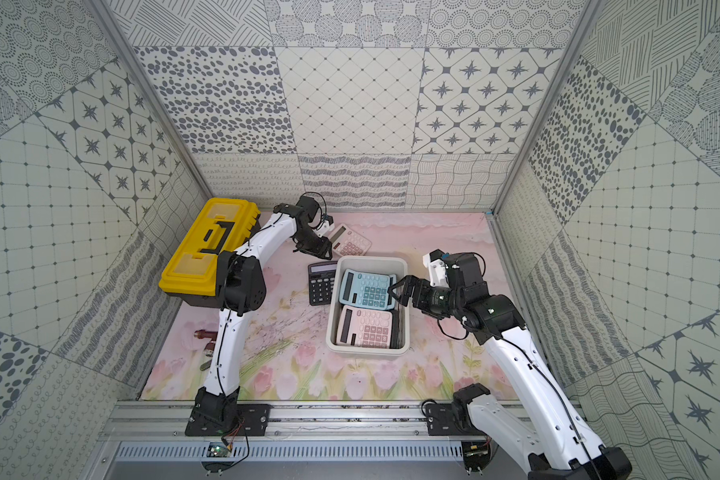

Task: Put the calculator in the storage box
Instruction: Pick up the calculator from the center of the board.

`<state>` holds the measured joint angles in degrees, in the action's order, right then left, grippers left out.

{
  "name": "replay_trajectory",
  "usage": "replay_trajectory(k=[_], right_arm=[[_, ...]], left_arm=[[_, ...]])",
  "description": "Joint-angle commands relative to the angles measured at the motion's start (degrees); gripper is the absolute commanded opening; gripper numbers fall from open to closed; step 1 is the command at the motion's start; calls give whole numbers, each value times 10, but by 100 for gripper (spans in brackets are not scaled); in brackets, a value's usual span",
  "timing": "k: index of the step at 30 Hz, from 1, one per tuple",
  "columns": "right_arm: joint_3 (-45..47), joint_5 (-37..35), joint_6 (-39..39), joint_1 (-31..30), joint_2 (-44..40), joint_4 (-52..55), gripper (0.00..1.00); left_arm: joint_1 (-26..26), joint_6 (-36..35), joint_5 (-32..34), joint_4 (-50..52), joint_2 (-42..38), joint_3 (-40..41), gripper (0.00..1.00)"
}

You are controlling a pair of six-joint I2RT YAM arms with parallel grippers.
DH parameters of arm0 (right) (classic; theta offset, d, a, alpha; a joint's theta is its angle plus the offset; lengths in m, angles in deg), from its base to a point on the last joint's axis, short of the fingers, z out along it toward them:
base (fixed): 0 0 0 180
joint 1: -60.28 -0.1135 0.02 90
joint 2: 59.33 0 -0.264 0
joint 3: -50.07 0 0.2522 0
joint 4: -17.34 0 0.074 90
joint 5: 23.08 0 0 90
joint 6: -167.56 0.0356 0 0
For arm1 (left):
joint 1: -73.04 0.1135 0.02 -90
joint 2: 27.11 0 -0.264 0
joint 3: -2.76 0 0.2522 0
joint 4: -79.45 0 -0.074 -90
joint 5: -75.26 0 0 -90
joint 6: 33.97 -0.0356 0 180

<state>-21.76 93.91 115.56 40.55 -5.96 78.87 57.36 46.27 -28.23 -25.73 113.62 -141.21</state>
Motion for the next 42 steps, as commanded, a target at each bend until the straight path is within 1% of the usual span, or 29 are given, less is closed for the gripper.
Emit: replay_trajectory(k=[1, 5, 10, 16, 20, 22, 25, 27, 30, 32, 36, 42], right_arm=[[-1, 0, -4, 3, 7, -19, 97], [-3, 0, -4, 3, 8, -19, 97], [-6, 1, -3, 3, 13, -19, 97], [-10, 3, -2, 3, 15, -19, 97], [-7, 4, 2, 3, 12, -19, 97], [-9, 5, 3, 3, 12, -19, 97], [-12, 5, 6, 3, 14, -19, 97], [-14, 4, 6, 3, 16, -19, 97], [-13, 5, 9, 3, 19, -22, 97], [-12, 4, 9, 3, 18, -22, 97], [-10, 4, 9, 3, 17, -22, 97], [-6, 8, 9, 3, 22, -28, 97]], left_arm=[[-3, -24, -43, 65, 8, -2, 59], [-5, -18, -27, 70, 6, 16, 59], [-5, -19, -15, 54, -18, 57, 59], [-4, -21, -30, 49, -33, 71, 60], [5, -21, -26, 39, -41, 75, 59], [15, -19, -43, 34, -49, 73, 60], [30, -21, -105, 31, -66, 73, 61], [32, -28, -153, 31, -76, 76, 64], [29, -36, -184, 32, -77, 86, 65], [27, -39, -173, 39, -66, 85, 66], [20, -43, -131, 68, -31, 67, 68], [10, -48, -133, 70, -25, 72, 68]])
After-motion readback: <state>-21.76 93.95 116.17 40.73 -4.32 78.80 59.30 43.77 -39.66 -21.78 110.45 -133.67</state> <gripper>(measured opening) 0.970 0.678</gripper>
